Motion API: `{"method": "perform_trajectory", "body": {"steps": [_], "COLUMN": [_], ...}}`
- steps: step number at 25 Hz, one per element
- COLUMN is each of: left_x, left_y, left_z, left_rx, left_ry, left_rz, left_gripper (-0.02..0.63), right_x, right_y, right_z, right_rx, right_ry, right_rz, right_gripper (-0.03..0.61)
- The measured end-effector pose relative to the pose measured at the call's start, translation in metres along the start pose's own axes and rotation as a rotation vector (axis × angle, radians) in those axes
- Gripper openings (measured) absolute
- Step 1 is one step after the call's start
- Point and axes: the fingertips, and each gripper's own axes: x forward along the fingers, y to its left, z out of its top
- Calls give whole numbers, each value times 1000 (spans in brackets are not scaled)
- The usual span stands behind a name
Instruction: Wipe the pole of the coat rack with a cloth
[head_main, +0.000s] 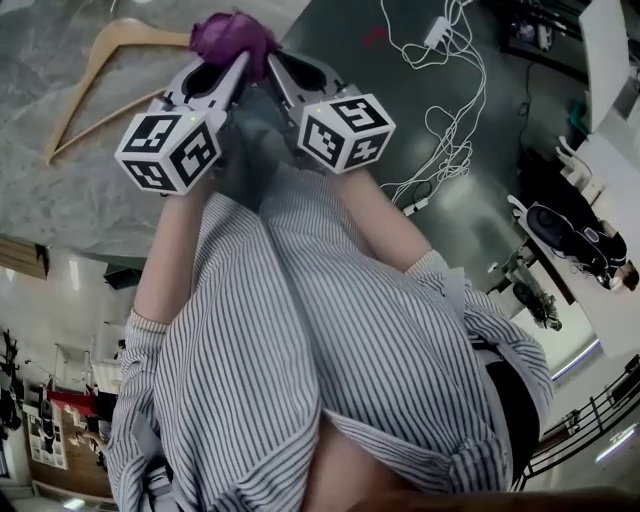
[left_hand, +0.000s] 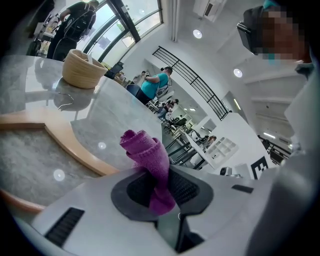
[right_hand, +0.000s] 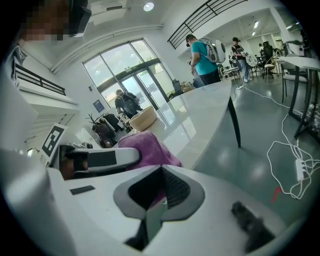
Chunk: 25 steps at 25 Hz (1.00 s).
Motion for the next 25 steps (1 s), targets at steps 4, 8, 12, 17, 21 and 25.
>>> {"method": "perform_trajectory", "body": {"steps": [4,8,12,17,21,25], "left_x": [-8,-15,-22,-30,-36,-44], "left_y": [4,10,18,29,37,45], "left_z": [4,10,16,23,30,33], "left_rx": [-6,-12,-14,-20,-21,-21], "left_ry": [-16,-27,-36,-51,-66,-78], "left_rz": [9,16,26,35,43,54], "left_gripper": [80,80,80,80,80,80], "right_x": [3,9,17,27,34,42], "right_y": [9,16,26,35,45,56], "right_z": [2,6,8,11,14,13], "right_rx": [-11,-20,-24,-32,-43,-59], "right_ry": [1,-1,-2,-6,-8,-1], "right_rz": [10,16,22,28,37,50], "right_gripper": [15,15,15,15,15,15]}}
